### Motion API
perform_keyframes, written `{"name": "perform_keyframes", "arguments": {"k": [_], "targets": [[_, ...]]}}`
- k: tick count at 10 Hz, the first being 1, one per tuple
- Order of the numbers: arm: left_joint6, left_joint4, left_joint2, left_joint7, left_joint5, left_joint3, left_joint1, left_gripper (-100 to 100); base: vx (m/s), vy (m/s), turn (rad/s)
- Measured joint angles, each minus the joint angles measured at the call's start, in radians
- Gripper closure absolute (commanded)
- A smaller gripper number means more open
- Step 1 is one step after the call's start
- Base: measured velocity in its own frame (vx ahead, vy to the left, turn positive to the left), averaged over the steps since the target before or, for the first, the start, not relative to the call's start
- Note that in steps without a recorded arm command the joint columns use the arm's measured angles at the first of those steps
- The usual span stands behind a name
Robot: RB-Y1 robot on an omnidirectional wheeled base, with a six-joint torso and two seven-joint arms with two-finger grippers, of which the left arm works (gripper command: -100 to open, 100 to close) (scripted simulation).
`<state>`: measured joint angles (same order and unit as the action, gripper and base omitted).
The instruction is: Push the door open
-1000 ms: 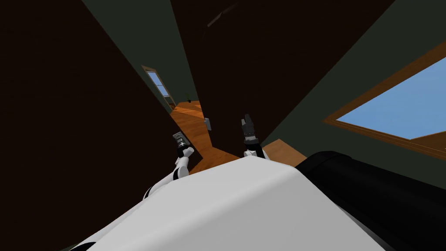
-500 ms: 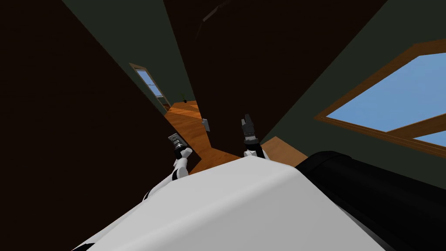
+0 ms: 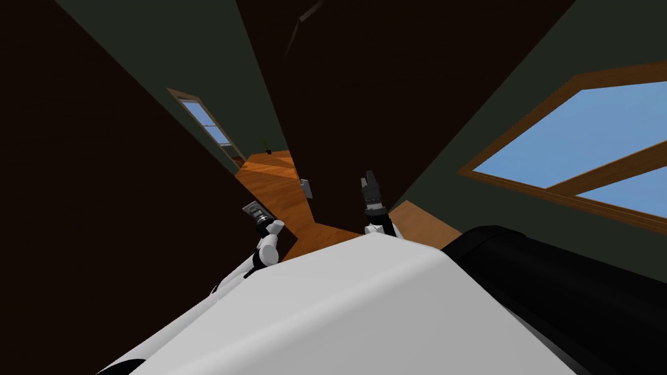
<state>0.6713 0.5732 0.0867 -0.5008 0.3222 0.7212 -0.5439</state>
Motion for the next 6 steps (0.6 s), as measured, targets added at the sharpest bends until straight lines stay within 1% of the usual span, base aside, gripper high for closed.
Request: {"name": "perform_keyframes", "arguments": {"k": [1, 2, 3, 4, 5, 6], "targets": [[-0.018, 0.043, -0.016, -0.007, 0.000, 0.003, 0.019, 100, 0.000, 0.000, 0.000], [-0.026, 0.062, -0.021, -0.010, 0.000, 0.004, 0.025, 100, -0.001, 0.018, -0.104], [-0.008, 0.030, -0.011, -0.019, 0.008, 0.023, 0.006, 100, 0.021, 0.029, -0.085], [-0.007, 0.047, -0.018, -0.028, 0.012, 0.033, 0.015, 100, 0.017, 0.021, -0.004], [-0.004, 0.035, -0.008, -0.021, 0.011, 0.030, 0.015, 100, 0.006, 0.009, 0.005], [-0.013, 0.064, -0.019, -0.024, 0.012, 0.033, 0.023, 100, 0.031, 0.036, -0.134]]}}
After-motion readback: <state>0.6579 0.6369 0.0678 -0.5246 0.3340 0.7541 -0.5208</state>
